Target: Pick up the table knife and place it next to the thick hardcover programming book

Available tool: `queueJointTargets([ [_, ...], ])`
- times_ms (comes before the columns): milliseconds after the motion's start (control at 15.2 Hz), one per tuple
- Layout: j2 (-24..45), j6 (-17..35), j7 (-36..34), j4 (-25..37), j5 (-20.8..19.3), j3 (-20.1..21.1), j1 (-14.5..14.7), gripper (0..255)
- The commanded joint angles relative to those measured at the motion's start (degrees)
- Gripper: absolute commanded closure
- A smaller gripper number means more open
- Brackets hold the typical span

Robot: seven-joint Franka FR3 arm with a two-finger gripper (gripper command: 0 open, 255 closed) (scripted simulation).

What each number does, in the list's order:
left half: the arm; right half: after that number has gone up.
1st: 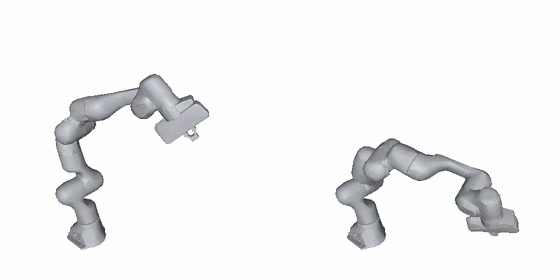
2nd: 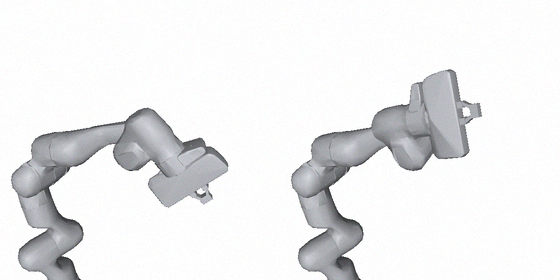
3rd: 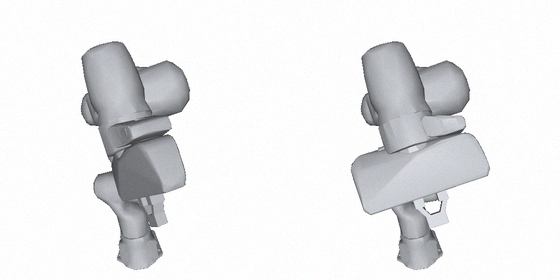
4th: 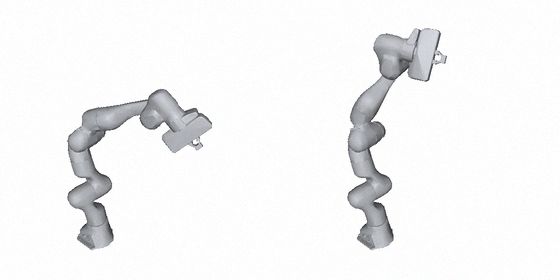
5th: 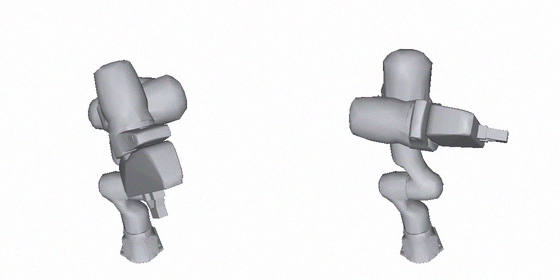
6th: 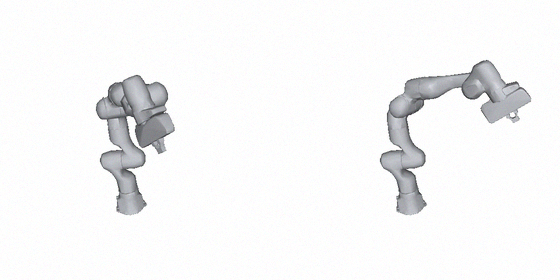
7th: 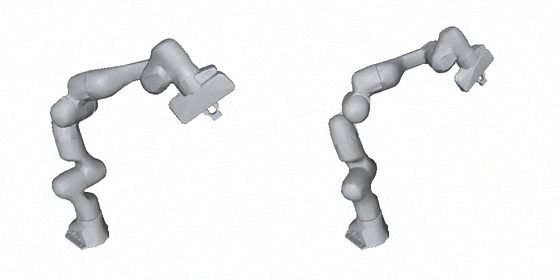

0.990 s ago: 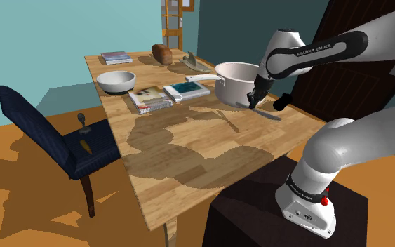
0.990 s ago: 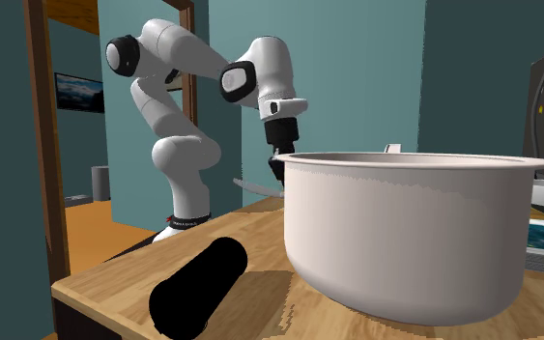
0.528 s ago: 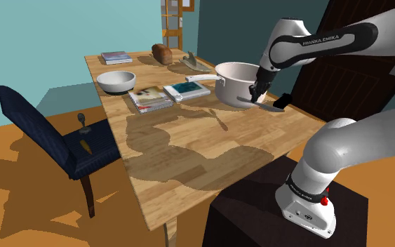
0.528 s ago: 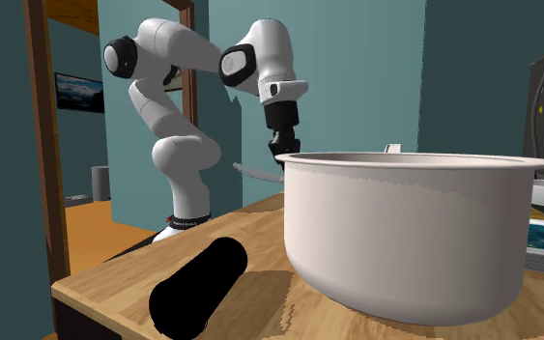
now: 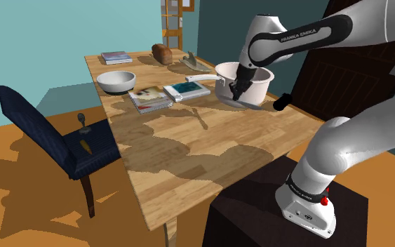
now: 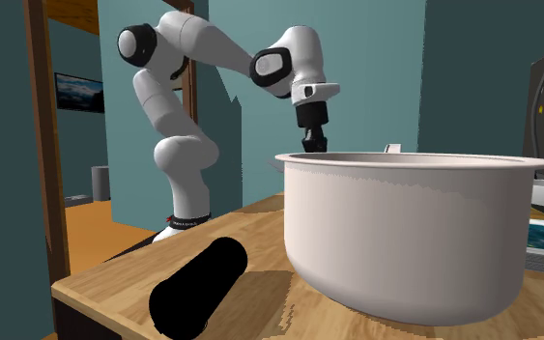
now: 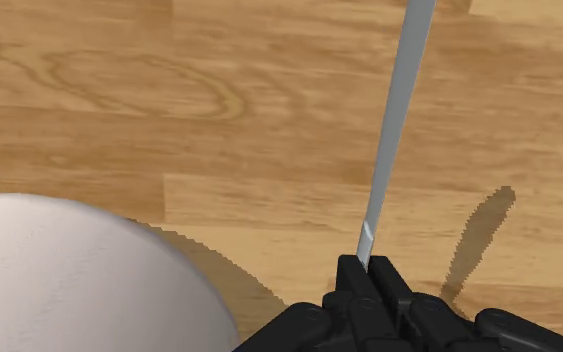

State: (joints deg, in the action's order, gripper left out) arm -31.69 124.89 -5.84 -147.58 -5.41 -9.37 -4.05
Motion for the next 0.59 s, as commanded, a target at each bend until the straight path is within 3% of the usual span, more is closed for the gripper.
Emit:
queueJointTargets([
  [0,2.74,0.87,-2.77,1.77,1.13,2.12,1.52,255],
  [528,15.62,2.24,-11.29,13.02,3.26,8.32,5.51,255],
])
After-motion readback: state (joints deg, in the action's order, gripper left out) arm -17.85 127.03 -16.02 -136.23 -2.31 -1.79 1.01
